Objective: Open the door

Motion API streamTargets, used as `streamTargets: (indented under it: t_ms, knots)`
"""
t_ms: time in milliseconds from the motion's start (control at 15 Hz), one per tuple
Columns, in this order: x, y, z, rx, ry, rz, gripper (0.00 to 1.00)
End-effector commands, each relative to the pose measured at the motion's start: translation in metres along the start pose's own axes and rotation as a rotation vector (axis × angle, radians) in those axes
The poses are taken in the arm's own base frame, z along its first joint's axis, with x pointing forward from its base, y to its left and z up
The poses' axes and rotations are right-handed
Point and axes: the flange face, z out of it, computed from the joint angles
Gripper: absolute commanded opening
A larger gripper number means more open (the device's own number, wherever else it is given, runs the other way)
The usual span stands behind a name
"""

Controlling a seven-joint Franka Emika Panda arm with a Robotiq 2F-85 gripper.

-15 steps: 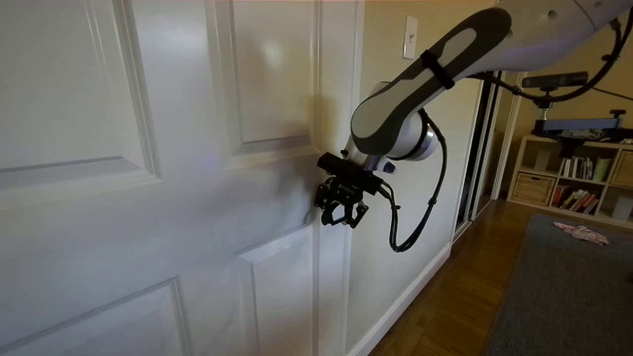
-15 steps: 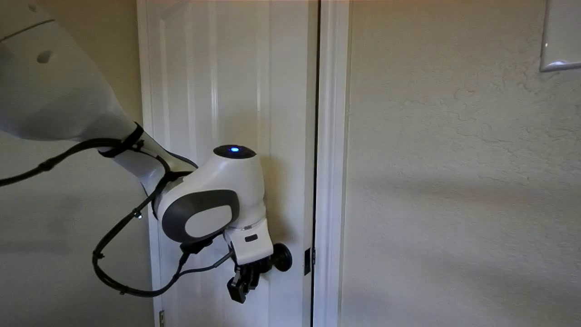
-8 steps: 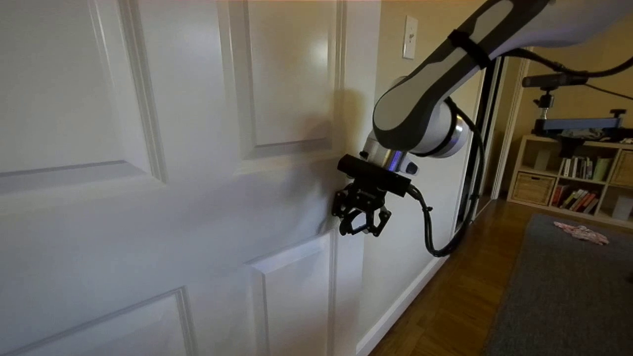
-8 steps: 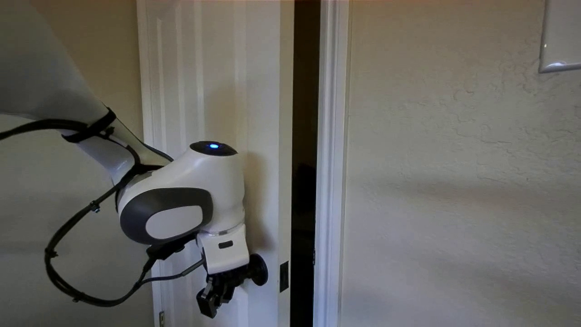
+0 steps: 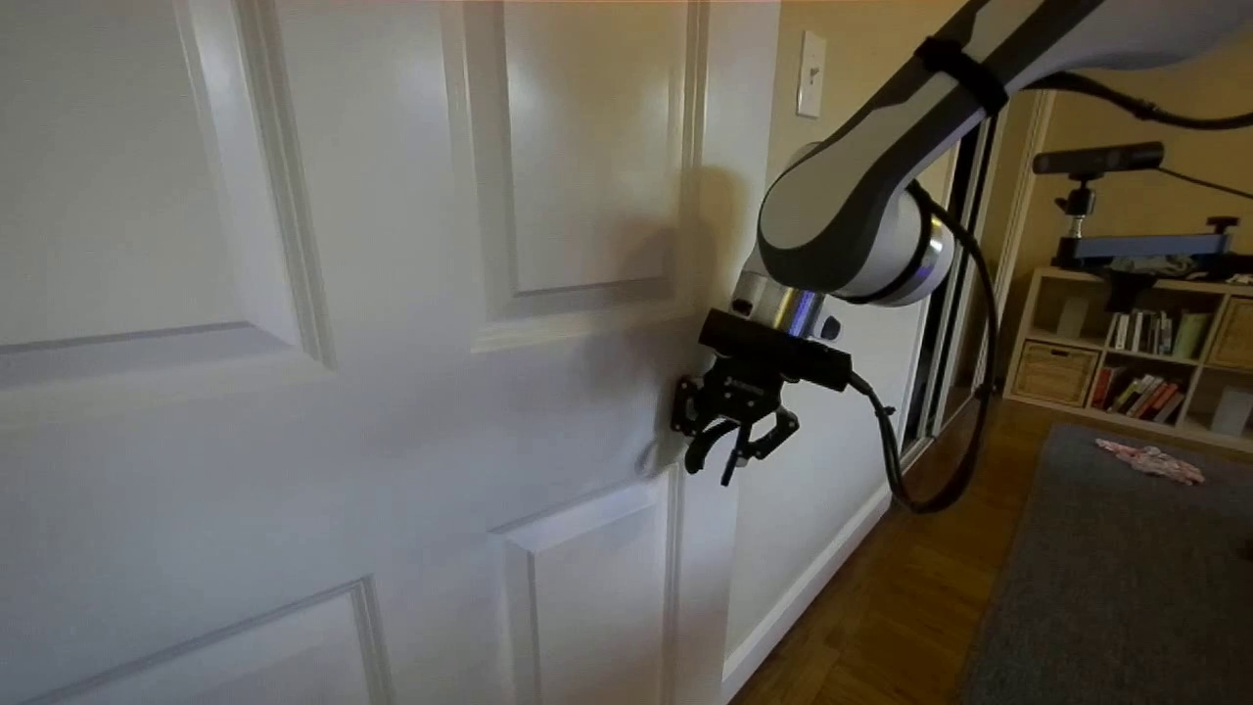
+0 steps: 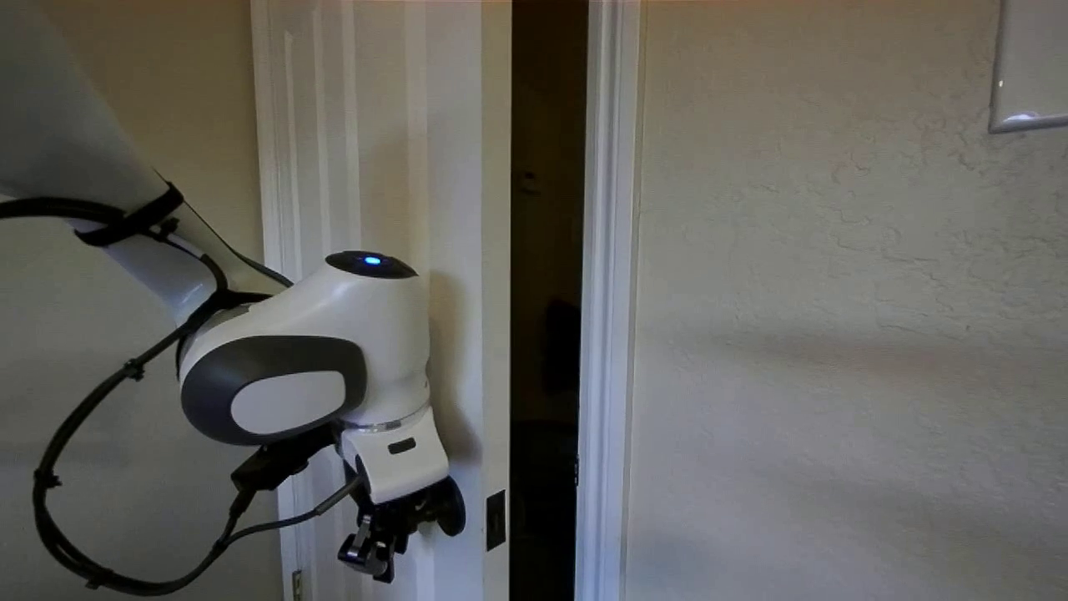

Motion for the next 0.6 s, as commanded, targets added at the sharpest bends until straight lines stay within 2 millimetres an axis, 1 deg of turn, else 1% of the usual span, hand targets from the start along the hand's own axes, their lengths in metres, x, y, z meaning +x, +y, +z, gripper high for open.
streamTargets:
  t_ms: [0,133,333,400,467,533]
  knots:
    - [-0.055,-0.030,-0.052,0.044,-0.099,-0.149,0.64]
    - [-0.073,-0.047,-0.080,0.076,-0.141,-0.211,0.79]
    - [-0.116,-0.067,-0.107,0.092,-0.276,-0.322,0.97]
    - [-0.126,-0.072,-0.118,0.098,-0.330,-0.354,1.00]
    - [-0.135,-0.073,-0.123,0.098,-0.380,-0.387,1.00]
    - [-0.140,-0.073,-0.134,0.094,-0.433,-0.420,1.00]
